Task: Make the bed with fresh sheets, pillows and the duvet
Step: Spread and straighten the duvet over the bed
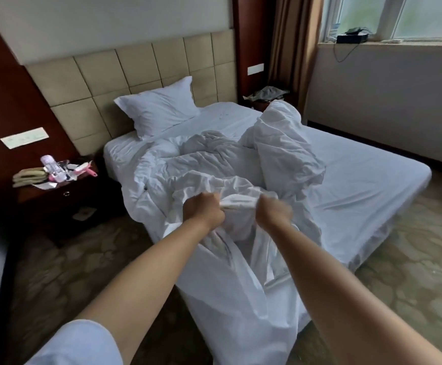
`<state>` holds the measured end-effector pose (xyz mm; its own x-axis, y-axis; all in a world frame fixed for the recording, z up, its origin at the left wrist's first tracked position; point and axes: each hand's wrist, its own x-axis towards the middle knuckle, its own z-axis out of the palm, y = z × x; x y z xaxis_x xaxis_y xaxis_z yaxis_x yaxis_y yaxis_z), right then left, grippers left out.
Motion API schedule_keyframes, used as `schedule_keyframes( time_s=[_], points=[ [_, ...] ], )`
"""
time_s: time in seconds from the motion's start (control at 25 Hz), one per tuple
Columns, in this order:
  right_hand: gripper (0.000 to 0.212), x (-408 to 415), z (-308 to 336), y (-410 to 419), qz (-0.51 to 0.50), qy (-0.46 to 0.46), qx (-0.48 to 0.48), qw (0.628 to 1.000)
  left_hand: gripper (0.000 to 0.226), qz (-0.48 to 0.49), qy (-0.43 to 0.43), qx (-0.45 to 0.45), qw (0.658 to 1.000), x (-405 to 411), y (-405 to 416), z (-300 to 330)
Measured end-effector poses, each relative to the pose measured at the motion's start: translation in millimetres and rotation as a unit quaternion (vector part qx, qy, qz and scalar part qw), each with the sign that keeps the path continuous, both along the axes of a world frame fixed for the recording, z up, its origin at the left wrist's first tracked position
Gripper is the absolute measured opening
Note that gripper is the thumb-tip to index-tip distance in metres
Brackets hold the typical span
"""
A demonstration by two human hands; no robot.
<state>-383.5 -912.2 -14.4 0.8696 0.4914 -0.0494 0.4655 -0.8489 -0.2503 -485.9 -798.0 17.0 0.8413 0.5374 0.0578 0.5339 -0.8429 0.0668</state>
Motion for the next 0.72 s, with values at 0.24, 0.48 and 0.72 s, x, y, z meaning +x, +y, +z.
schedule_keyframes(
  time_s=[0.24, 0.48, 0.72],
  points=[
    [0.031, 47.4, 89.8, 42.8, -0.032, -0.342, 0.186, 0.92, 0.03, -0.019, -0.17, -0.188, 0.967, 37.2, 23.8, 11.9],
    [0.034, 37.7, -50.0, 43.8, 0.189, -0.119, -0.102, 0.969, 0.049, -0.054, 0.185, -0.271, 0.943, 23.1, 31.6, -103.6],
    [0.044, 10.8, -168.6, 14.9, 0.339, 0.051, -0.219, 0.914, 0.073, -0.042, 0.333, -0.367, 0.868, -18.7, -2.5, -246.9]
  ],
)
